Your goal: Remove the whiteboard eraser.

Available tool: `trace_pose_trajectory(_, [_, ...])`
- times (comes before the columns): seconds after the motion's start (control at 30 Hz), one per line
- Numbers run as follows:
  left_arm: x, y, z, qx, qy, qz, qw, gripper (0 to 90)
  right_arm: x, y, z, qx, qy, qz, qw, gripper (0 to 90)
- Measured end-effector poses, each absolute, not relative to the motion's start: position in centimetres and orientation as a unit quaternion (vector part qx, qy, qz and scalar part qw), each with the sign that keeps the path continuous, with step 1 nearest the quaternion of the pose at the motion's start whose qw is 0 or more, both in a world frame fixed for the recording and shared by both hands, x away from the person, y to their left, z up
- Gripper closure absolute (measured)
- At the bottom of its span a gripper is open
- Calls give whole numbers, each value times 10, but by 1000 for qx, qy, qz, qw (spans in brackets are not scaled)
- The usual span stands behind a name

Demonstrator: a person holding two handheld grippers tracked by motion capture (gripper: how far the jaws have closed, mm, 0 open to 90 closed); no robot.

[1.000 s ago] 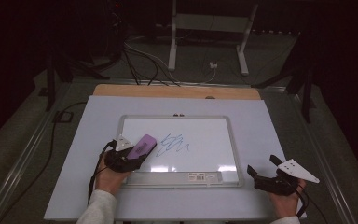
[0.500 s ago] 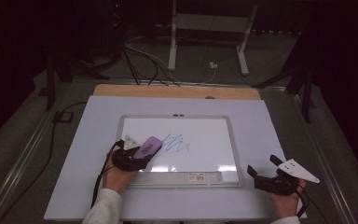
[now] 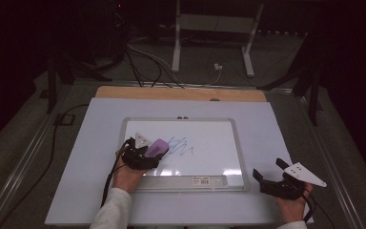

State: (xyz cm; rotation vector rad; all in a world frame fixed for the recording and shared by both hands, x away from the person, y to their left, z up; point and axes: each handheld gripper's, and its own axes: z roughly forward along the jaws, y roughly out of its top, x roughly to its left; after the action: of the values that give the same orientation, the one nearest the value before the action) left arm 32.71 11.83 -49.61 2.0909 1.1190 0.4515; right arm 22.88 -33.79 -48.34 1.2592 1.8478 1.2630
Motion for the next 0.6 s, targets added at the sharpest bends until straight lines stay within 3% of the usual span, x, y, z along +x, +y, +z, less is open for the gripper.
trace_pose_trajectory(0.3, [335, 110, -501, 816, 435, 166, 342, 410, 229, -338, -483, 469, 691, 471, 283, 0])
trace_pose_trajectory(0.6, [335, 122, -499, 809, 455, 176, 327, 416, 229, -338, -484, 468, 693, 470, 283, 0])
